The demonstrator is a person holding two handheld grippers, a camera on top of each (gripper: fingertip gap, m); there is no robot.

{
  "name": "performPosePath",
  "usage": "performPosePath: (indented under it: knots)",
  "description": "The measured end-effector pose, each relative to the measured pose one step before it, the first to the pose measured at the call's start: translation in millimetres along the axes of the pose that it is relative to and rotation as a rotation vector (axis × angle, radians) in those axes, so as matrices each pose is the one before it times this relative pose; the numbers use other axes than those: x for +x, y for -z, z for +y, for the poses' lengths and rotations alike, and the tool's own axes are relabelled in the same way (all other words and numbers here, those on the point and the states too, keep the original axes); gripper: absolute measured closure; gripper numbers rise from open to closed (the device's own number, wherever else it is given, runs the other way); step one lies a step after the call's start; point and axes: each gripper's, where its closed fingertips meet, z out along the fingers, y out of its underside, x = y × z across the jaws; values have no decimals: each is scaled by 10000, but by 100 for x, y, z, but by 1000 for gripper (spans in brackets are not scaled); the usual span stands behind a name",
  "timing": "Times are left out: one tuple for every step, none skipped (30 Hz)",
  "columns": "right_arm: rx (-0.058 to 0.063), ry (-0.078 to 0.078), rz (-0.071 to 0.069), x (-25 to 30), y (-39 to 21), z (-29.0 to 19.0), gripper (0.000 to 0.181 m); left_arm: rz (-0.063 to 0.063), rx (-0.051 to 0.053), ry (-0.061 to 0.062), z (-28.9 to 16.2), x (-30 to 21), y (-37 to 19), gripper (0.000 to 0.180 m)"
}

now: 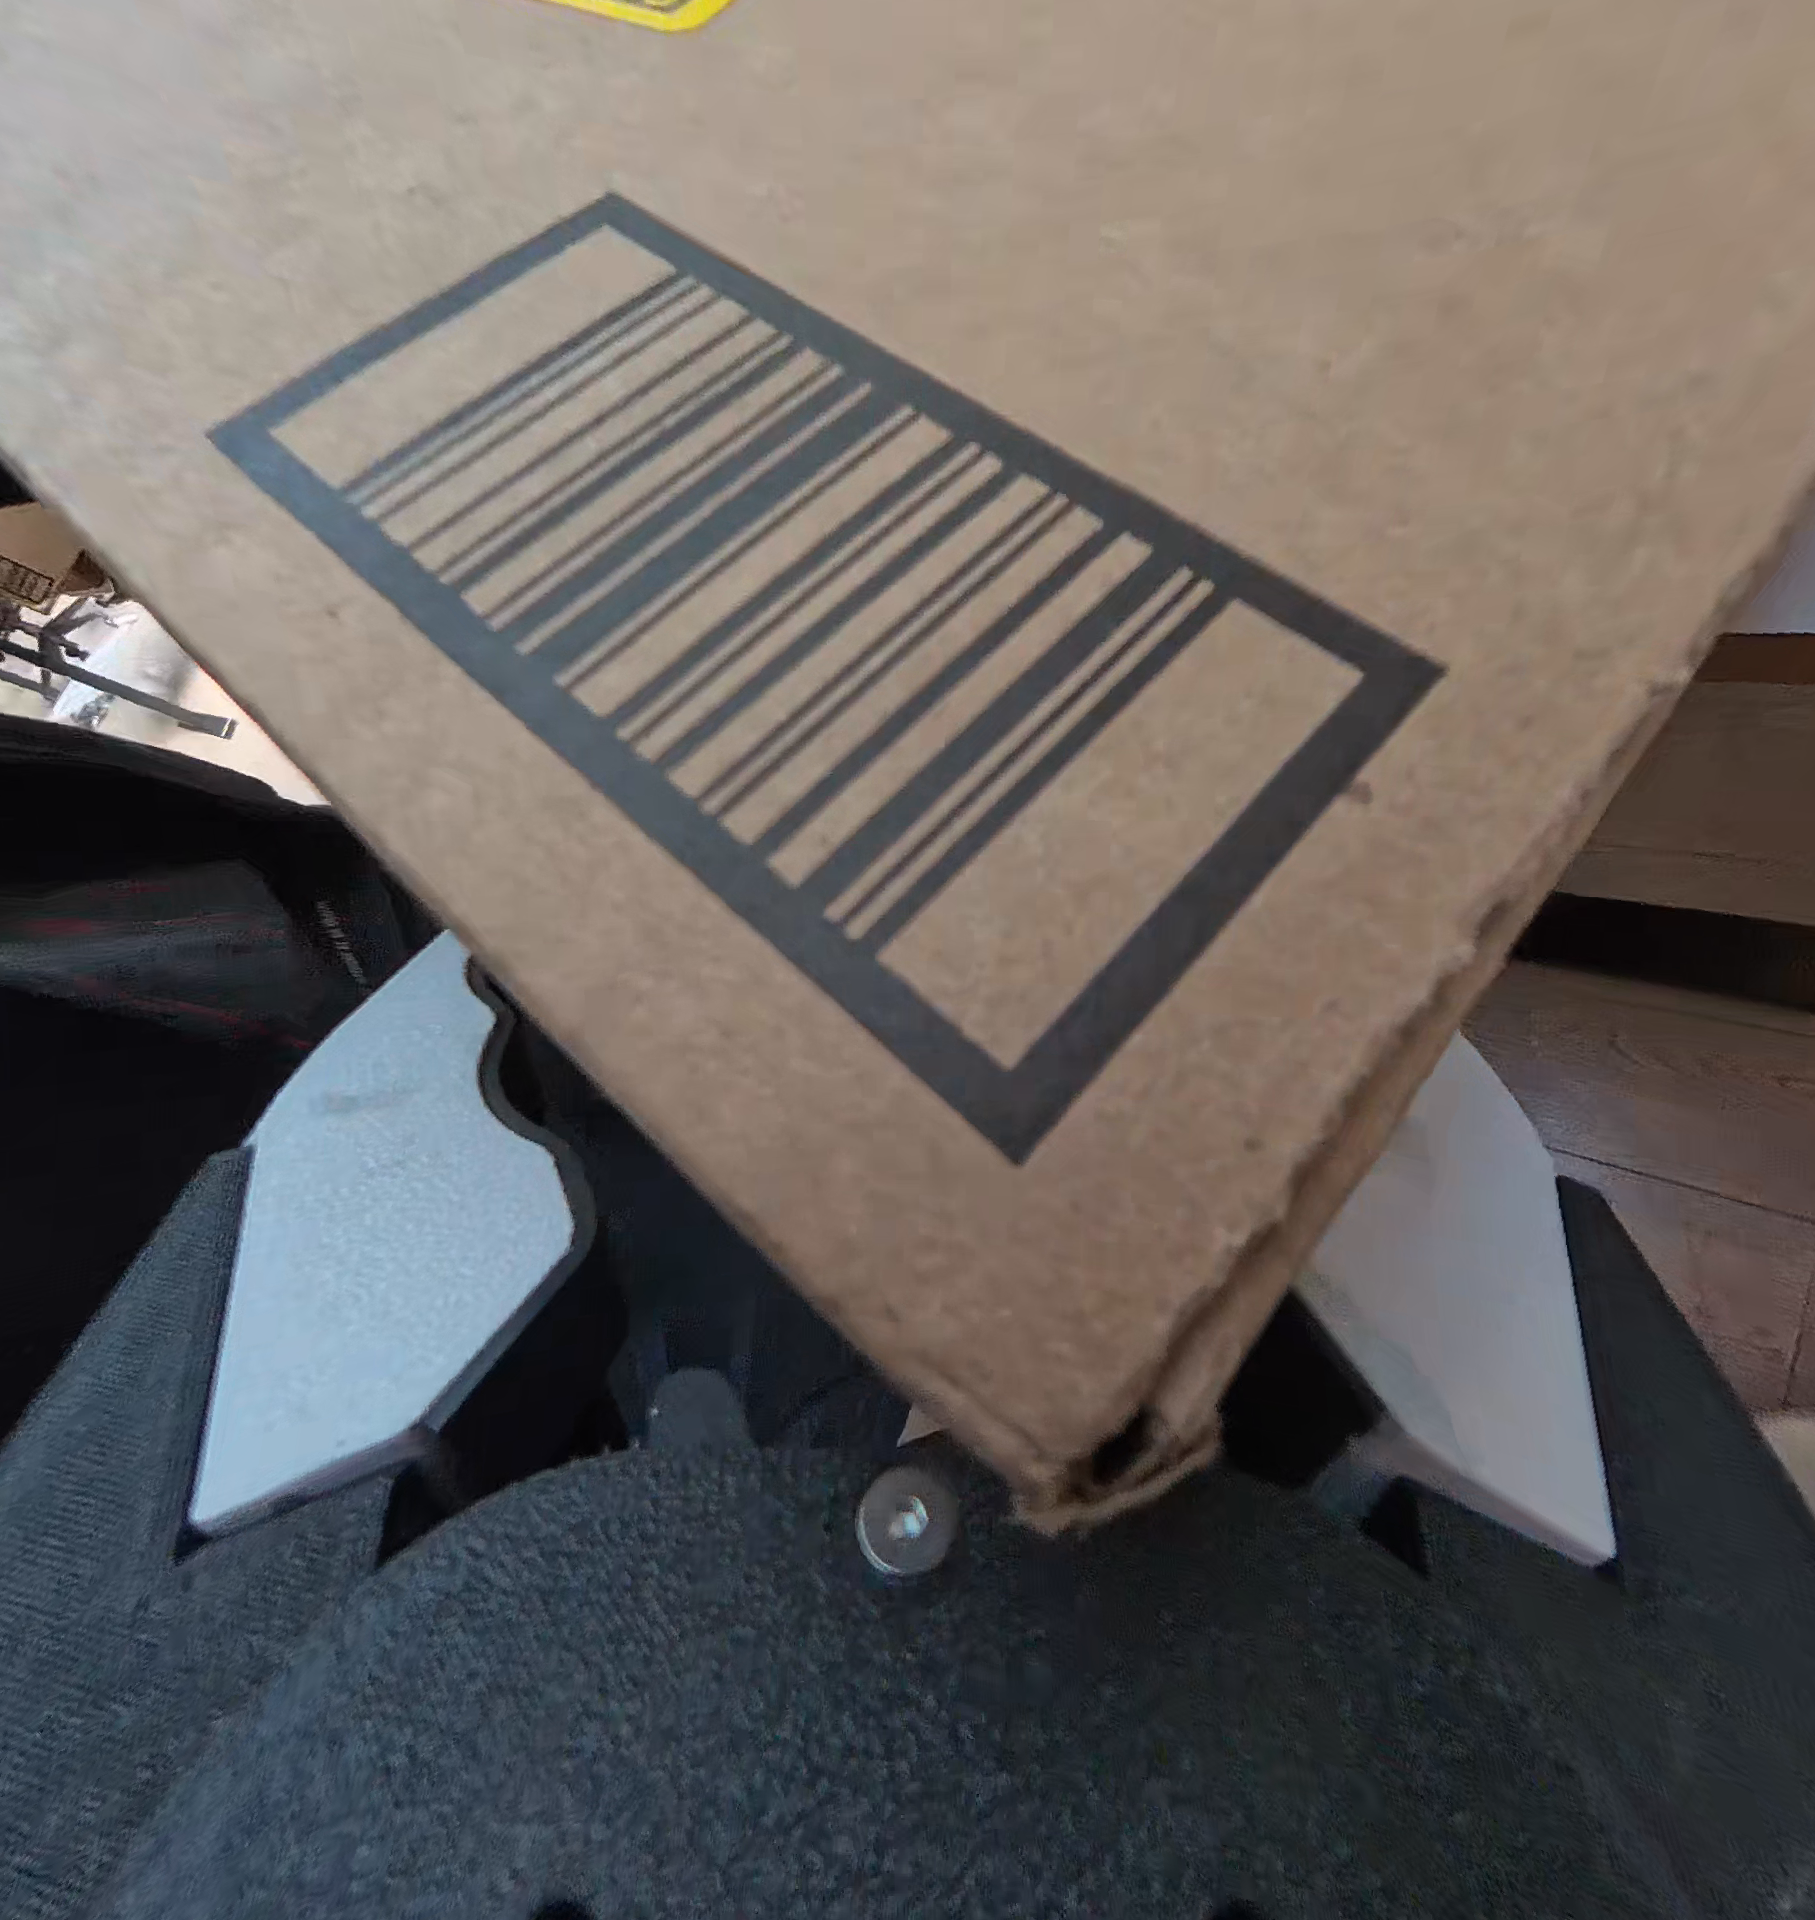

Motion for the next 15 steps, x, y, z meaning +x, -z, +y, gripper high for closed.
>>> performPosePath:
  knots:
    - [-246, -236, -43, 2063, -324, -412, 43, -223, 186, 263, -787, -2137, -536, 40]
    - [-233, 80, 115, 1786, -283, -406, 43, -104, 184, 192, -764, -1776, -502, 37]
    - [-150, 95, 149, 1561, -288, -469, 43, -1, 215, -19, -692, -1315, -440, 37]
    - [-66, 118, 170, 1409, -328, -547, 43, -45, 343, 140, -871, -1247, -417, 39]
    - [-48, 122, 202, 1371, -338, -593, 43, -109, 335, 115, -793, -1222, -585, 37]
    - [-69, 105, 192, 1344, -318, -658, 43, -142, 256, 129, -723, -1235, -584, 34]
    - [-89, 100, 161, 1268, -270, -711, 42, -104, 250, 199, -770, -1293, -359, 36]
    - [-97, 53, 124, 1188, -230, -807, 42, -87, 297, 219, -833, -1262, -260, 39]
    - [-108, 27, 113, 1128, -214, -857, 42, -64, 257, 194, -812, -1266, -331, 42]
    - [-100, 31, 116, 1106, -166, -887, 42, -32, 195, 72, -755, -1130, -352, 44]
    - [-120, 74, 99, 1047, -132, -843, 42, 5, 184, 47, -700, -957, -404, 46]
    - [-127, 76, 70, 1035, -88, -815, 42, 20, 213, 59, -607, -837, -448, 48]
    - [-130, 86, 44, 1054, -36, -795, 42, -29, 208, 31, -526, -768, -447, 50]
    - [-139, 109, 30, 1086, -10, -761, 41, -47, 188, -22, -483, -723, -441, 51]
    - [-141, 117, 38, 1083, -43, -755, 41, -142, 251, -94, -595, -813, -329, 54]
